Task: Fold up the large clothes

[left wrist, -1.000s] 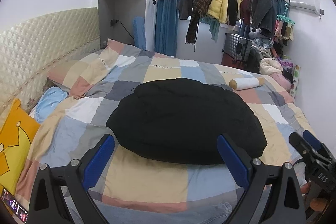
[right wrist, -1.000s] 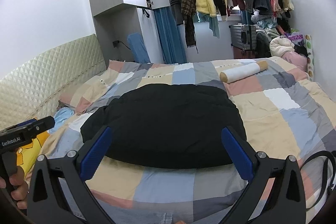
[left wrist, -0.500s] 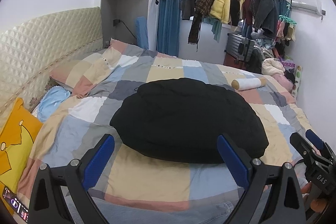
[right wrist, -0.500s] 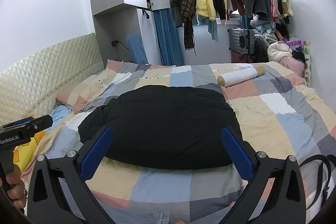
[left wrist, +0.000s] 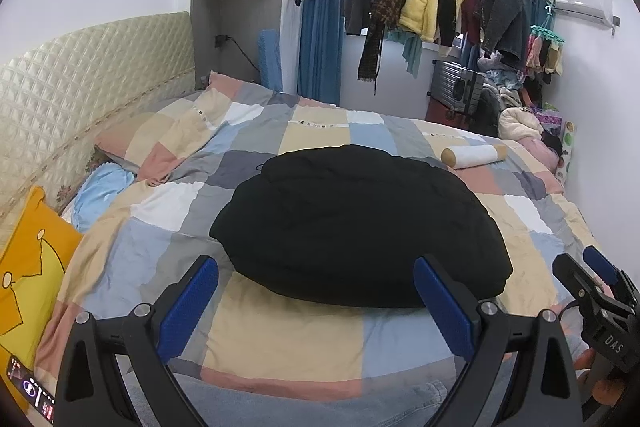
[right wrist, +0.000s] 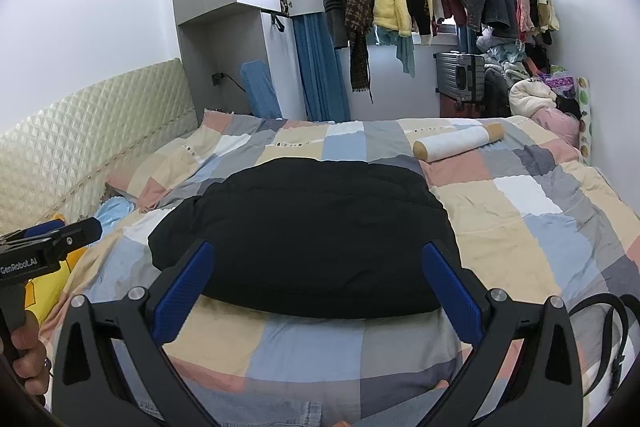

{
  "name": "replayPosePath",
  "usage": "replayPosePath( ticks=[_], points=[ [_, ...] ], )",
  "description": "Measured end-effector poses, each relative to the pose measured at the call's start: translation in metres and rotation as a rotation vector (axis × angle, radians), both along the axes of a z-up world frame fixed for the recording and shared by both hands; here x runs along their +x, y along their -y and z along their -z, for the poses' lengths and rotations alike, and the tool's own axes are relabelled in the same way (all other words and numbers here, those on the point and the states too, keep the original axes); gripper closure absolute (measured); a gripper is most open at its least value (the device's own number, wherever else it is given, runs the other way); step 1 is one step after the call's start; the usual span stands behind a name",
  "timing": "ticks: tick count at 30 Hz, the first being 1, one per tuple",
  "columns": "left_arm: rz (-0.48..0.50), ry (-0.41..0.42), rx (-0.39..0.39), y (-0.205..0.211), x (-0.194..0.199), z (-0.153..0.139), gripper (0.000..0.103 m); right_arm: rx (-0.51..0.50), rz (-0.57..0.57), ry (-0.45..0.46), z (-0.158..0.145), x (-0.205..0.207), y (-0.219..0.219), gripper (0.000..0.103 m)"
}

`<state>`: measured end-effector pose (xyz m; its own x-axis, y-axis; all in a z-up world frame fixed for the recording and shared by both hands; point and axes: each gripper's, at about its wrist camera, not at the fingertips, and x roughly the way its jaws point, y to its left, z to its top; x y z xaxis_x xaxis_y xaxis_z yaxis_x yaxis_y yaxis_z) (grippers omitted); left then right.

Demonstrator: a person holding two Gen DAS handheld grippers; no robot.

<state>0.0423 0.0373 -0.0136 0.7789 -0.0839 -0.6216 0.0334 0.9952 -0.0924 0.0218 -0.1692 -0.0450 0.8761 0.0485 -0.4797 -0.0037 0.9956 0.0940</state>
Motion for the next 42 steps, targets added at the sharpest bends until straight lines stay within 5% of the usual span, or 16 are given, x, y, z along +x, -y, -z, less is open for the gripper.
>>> replayPosePath(
  ticks=[42],
  points=[
    [0.011, 0.018, -0.016, -0.0081, -0.0053, -0.0072, 0.004, -0.013, -0.004, 0.0, -0.0014, -0.005, 0.0, 0.0]
  ],
)
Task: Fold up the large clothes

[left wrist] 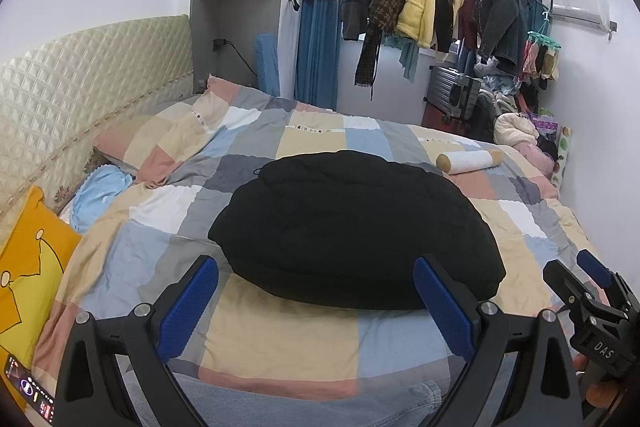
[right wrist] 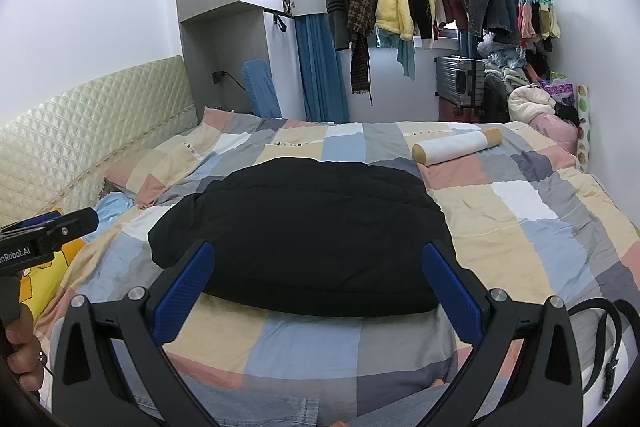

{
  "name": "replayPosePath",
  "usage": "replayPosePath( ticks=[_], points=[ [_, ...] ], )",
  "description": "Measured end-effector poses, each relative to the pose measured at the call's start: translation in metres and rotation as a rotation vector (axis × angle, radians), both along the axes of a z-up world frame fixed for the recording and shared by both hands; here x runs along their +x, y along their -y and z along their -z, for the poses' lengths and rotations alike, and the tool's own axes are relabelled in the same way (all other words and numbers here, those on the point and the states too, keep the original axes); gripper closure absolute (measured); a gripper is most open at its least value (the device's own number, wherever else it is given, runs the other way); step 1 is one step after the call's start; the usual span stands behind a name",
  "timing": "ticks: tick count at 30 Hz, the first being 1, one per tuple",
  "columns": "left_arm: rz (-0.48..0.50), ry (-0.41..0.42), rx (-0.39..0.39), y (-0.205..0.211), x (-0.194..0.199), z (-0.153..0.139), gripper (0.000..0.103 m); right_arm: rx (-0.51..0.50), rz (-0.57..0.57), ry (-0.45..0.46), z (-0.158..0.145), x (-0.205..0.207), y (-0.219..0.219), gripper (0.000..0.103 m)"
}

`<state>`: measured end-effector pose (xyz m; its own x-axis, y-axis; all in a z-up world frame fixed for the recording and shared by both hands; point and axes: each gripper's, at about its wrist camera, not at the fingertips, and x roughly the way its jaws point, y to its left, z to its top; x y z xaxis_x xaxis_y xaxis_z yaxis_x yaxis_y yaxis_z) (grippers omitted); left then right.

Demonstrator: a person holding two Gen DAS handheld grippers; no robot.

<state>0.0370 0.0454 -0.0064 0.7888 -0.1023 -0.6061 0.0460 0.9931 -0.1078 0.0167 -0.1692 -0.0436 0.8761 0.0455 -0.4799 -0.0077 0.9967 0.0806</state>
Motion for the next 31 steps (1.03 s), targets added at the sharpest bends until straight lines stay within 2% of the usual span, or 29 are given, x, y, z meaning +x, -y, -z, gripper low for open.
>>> replayPosePath(
  ticks=[31],
  points=[
    [-0.004, -0.001, -0.003, 0.0005, -0.0025, -0.0015, 0.004, -0.015, -0.006, -0.005, -0.0012, 0.002, 0.0006, 0.0]
  ],
)
